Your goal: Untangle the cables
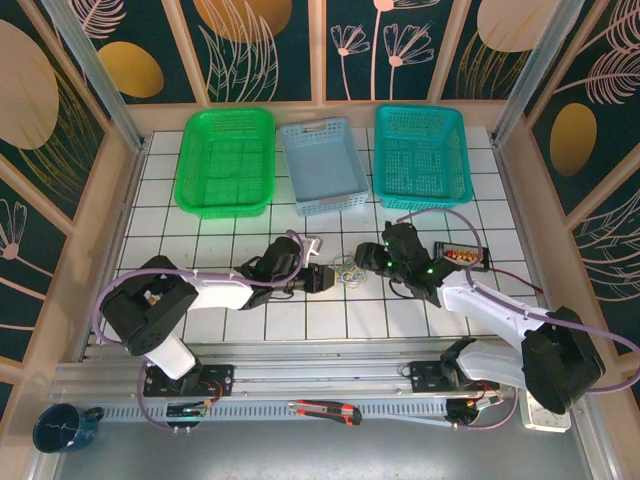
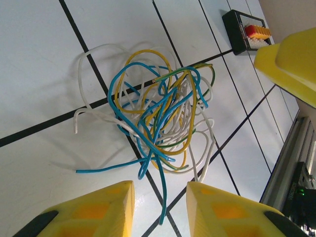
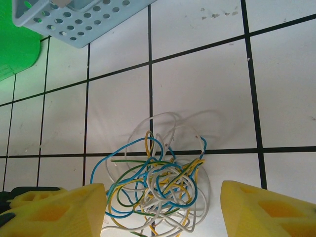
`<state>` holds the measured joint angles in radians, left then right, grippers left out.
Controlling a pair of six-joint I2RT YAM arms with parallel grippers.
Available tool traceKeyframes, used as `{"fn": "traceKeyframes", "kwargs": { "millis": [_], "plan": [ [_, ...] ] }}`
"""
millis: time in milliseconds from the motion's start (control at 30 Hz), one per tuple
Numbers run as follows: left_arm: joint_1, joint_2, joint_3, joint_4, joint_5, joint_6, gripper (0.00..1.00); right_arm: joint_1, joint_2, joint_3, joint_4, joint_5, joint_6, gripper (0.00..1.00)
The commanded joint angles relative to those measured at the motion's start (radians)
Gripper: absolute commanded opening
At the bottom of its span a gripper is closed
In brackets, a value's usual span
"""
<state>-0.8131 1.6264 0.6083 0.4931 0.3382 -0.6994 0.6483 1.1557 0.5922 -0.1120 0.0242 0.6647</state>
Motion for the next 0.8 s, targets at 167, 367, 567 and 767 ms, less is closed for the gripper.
{"fn": "traceKeyframes", "kwargs": {
  "millis": [167,367,567,767],
  "plan": [
    [-0.01,0.032,0.041,-0.001,0.001,0.014,0.31,-0.008,-0.028,-0.022,0.013,-0.003,0.015,0.63],
    [-0.011,0.047,0.05,0.0,0.004,0.017,0.27,-0.008,-0.034,-0.024,0.016,-0.003,0.013,0.63],
    [-0.012,0.058,0.045,0.004,0.002,0.015,0.21,-0.008,-0.034,-0.02,0.031,-0.046,0.015,0.63],
    [-0.013,0.041,0.055,-0.009,0.001,0.019,0.0,-0.005,-0.019,-0.002,0.075,-0.103,0.026,0.63]
  ]
}}
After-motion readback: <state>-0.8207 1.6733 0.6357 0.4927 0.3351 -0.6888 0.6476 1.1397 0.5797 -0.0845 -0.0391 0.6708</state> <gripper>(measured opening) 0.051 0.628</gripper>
